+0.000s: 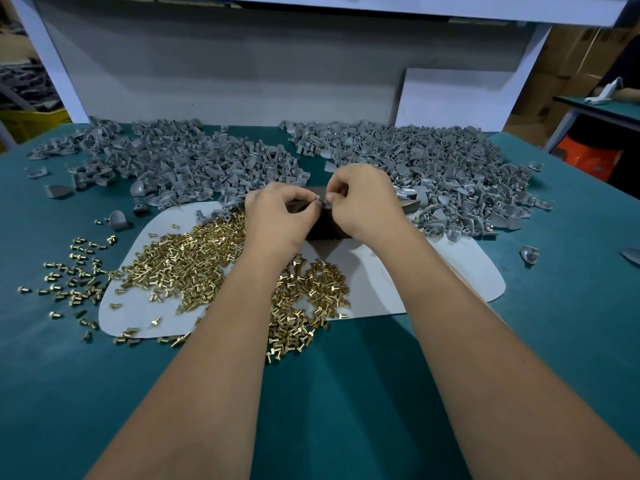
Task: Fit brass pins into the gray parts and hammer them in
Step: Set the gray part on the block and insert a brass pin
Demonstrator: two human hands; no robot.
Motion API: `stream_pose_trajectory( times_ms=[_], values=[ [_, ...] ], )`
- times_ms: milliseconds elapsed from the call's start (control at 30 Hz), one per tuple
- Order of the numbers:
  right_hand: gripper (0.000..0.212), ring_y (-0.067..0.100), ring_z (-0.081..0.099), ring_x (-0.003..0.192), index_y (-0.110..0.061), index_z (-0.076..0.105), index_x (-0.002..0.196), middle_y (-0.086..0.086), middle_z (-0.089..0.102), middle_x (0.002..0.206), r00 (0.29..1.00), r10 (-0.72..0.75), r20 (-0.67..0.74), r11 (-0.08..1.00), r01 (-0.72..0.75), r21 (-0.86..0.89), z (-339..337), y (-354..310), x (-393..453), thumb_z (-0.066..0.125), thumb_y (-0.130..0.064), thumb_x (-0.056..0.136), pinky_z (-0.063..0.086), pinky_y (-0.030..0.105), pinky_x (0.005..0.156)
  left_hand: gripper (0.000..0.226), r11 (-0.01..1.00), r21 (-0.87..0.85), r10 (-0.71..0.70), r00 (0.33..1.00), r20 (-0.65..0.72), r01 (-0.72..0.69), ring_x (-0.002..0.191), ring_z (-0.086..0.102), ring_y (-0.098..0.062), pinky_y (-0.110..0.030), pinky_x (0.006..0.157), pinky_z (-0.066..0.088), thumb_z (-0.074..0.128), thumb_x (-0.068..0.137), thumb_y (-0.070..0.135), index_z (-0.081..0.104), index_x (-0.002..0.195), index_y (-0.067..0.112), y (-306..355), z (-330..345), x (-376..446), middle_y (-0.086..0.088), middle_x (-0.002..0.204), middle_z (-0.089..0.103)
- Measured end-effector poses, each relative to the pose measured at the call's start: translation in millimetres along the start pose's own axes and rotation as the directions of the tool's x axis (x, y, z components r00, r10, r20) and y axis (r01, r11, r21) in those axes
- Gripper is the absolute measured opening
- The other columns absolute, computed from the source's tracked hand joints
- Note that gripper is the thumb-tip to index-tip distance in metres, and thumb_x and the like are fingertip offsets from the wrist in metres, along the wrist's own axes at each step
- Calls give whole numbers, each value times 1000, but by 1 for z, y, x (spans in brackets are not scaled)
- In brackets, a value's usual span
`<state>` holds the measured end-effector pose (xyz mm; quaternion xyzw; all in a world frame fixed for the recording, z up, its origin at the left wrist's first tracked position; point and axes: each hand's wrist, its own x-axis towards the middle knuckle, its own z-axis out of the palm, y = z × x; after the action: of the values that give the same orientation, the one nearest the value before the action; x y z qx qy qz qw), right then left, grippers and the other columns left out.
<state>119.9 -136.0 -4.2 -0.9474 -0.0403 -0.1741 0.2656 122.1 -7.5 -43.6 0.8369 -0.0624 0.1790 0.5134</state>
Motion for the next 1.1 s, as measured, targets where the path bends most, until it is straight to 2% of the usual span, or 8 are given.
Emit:
stream_pose_trajectory(
  times_ms=[100,267,433,600,767,867,967,1100],
  values=[
    [15,20,57,78,-22,58,73,2,62,81,999,-1,33,998,3,-62,-3,-6,0,62,-16,86,43,26,65,11,1000,-6,-2,1000,6,2,122,48,-32,-47,105,41,73,86,23,69,86,33,-1,1,0,3,105,59],
    [7,23,59,77,-12,67,83,8,65,81,996,-35,80,983,49,-174,-7,-15,5,61,-9,83,45,27,60,10,1000,-1,-14,1000,21,14,122,49,-33,-47,105,41,75,85,25,70,90,33,-3,1,2,2,106,57],
    [15,17,53,75,-20,58,77,-2,57,77,1000,6,2,996,-6,-85,3,-8,-3,58,-8,86,39,25,61,10,999,28,-19,1000,-11,19,124,43,-28,-45,106,38,72,86,26,68,86,36,-2,2,0,4,104,56],
    [15,14,45,80,-19,53,78,-4,52,89,995,-67,-75,996,61,-71,11,-2,-6,55,-8,89,31,25,68,6,999,43,-28,999,-19,29,121,49,-28,-46,102,42,72,86,29,73,90,33,-1,2,0,3,108,60],
    [13,12,41,82,-16,54,79,-5,50,86,984,-117,-137,992,109,-60,15,5,-9,56,-9,90,24,23,65,6,999,40,-36,999,-19,37,120,50,-28,-48,101,43,72,86,28,75,92,29,-1,3,-1,3,110,61],
    [15,11,41,83,-17,53,78,-5,48,85,979,-145,-143,989,140,-44,16,7,-9,57,-10,90,27,23,68,5,999,31,-38,999,-12,38,121,49,-28,-47,101,43,72,86,28,72,87,33,-1,2,-1,5,108,60],
    [9,13,50,85,-13,63,80,-4,55,86,979,-141,-150,986,153,69,17,11,-9,60,-9,88,38,26,75,12,999,31,-28,999,-19,28,122,48,-27,-48,104,40,72,86,29,68,80,39,1,1,-1,11,100,57],
    [17,8,60,92,-18,74,93,-7,68,94,985,75,-153,893,2,450,13,21,-10,59,-10,89,46,25,87,21,999,-6,-54,998,-12,54,124,41,-25,-54,103,40,70,85,33,64,68,44,4,1,-5,25,92,49]
  ],
)
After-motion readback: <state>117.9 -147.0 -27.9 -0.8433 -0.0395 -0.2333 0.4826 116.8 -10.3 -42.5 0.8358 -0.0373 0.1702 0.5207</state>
